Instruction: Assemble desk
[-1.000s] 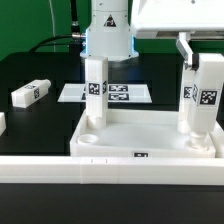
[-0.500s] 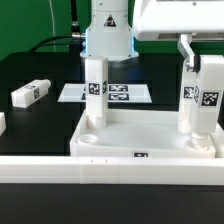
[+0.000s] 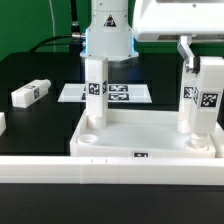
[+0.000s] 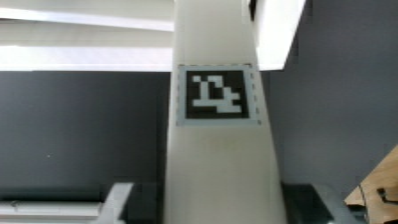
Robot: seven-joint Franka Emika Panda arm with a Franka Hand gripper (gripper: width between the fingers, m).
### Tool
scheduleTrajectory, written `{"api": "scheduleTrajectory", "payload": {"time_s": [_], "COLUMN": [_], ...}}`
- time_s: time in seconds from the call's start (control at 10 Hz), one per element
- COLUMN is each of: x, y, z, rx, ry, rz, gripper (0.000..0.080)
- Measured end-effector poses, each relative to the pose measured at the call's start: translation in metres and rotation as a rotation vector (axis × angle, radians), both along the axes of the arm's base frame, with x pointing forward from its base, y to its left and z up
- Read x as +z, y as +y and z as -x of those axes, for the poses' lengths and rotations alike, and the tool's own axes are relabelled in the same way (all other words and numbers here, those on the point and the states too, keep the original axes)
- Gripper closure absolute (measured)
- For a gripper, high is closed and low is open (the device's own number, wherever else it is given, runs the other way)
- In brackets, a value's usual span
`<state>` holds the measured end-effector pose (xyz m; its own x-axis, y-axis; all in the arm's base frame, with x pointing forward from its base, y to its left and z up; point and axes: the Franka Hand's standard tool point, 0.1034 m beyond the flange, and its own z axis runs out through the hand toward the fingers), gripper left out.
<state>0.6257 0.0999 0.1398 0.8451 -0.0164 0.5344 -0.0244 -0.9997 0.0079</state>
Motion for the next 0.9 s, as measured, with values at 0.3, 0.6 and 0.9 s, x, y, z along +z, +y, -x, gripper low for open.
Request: {"api": "scheduleTrajectory", "payload": {"time_s": [0.3,0.6,0.9], "x": [-0.006,-0.011,-0.014], "y": [-0.001,0.000,0.001], "z": [0.002,0.002,0.003], "rx": [0.001,0.003,0.006], "ry": [0.008,0.014,0.010], "rz": [0.005,0.010,0.011], "gripper": [0.0508,0.0508,0.0508]}}
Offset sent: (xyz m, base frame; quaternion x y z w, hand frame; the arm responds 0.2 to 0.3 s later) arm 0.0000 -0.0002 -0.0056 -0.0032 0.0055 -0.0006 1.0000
